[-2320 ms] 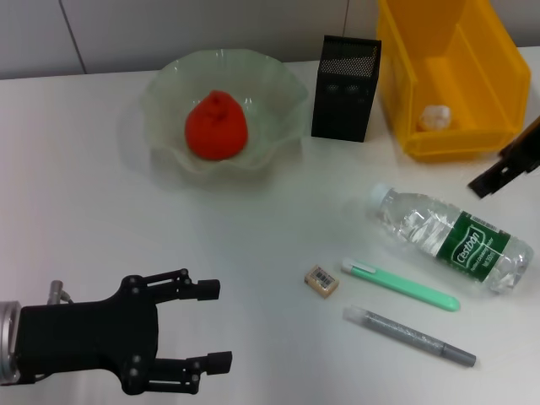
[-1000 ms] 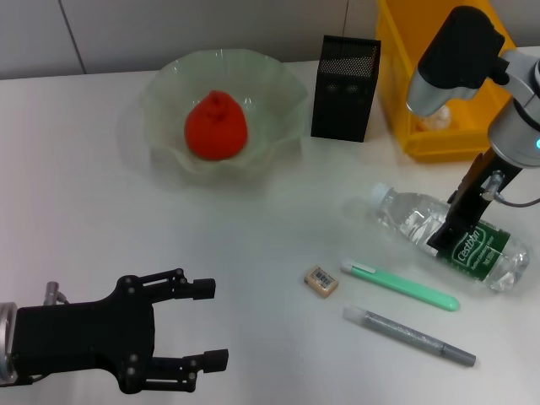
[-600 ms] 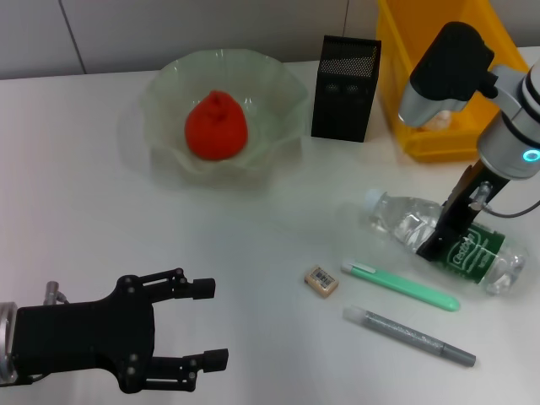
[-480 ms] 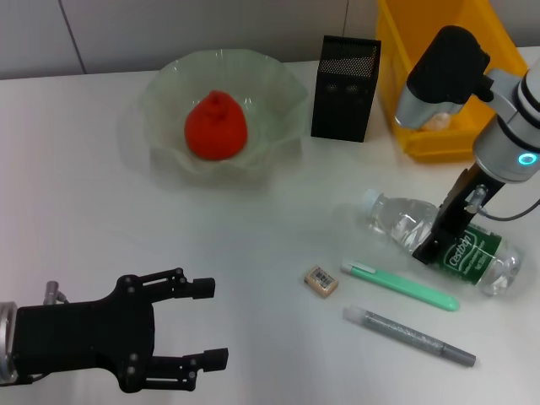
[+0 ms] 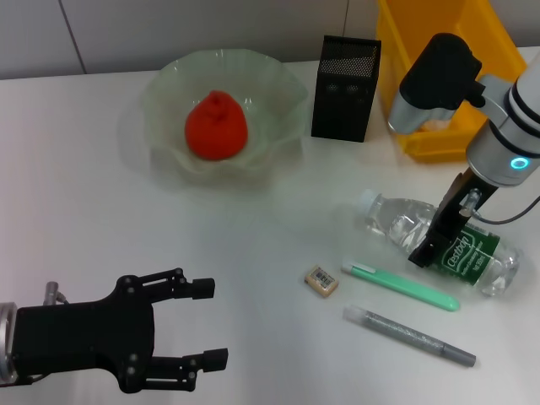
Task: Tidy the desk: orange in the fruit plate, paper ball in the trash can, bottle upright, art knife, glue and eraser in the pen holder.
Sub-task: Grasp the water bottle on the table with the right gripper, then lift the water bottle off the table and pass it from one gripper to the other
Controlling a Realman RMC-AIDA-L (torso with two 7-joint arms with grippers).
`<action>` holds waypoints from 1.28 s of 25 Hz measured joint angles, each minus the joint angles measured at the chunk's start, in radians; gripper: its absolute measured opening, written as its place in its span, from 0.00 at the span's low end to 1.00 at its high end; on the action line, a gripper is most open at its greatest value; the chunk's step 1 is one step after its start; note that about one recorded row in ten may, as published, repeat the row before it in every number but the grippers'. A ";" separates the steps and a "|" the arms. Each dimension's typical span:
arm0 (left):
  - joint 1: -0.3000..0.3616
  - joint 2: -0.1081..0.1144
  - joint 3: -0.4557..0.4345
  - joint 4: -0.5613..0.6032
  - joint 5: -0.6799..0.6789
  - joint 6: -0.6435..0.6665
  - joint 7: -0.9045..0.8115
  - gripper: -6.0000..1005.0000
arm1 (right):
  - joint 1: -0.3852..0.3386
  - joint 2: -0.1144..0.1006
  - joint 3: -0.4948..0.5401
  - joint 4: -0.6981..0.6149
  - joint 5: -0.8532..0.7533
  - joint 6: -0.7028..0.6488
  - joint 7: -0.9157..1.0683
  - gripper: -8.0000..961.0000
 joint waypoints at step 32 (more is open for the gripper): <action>-0.022 -0.003 -0.116 0.000 -0.008 0.002 -0.044 0.83 | -0.475 0.007 0.123 -0.777 0.543 -0.154 -0.215 0.80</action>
